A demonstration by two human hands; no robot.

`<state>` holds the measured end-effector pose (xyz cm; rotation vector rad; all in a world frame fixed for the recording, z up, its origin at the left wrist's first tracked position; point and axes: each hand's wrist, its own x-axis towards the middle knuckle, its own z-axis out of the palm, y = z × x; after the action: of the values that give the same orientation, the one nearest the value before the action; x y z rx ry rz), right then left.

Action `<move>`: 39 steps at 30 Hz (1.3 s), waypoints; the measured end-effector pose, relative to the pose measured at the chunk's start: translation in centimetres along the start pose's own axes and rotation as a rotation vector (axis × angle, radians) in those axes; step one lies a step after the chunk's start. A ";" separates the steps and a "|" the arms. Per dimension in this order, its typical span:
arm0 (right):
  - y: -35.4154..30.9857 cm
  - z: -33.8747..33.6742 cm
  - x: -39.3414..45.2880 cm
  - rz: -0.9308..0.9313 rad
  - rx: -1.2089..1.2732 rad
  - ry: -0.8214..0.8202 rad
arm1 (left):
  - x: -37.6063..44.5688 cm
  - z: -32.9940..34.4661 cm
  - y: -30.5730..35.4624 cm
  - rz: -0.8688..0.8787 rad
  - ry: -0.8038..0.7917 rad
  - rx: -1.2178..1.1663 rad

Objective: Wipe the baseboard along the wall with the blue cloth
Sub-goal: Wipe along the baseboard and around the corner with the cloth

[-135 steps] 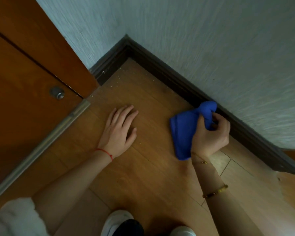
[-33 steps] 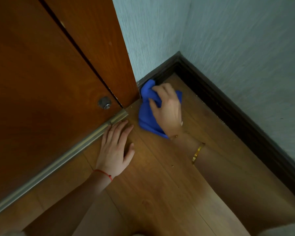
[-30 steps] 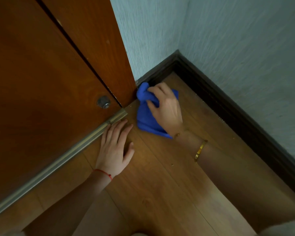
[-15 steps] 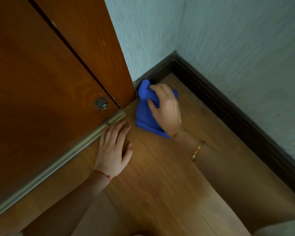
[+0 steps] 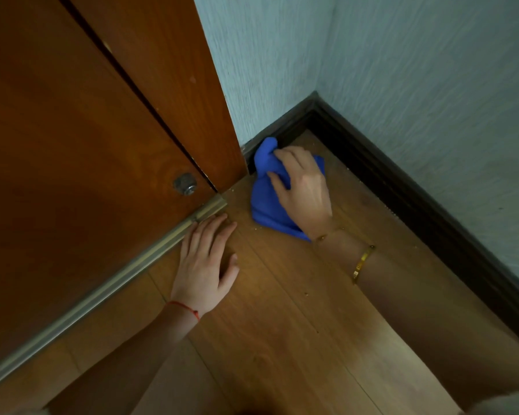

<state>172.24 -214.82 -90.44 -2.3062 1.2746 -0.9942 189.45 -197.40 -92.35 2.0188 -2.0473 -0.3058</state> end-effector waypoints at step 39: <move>-0.4 0.2 1.3 0.210 0.103 0.096 | 0.1 -0.2 0.2 0.009 0.027 0.005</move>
<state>173.11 -215.72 -89.82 -2.0220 1.4336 -1.0812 189.31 -197.46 -92.11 2.0058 -2.0424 -0.2705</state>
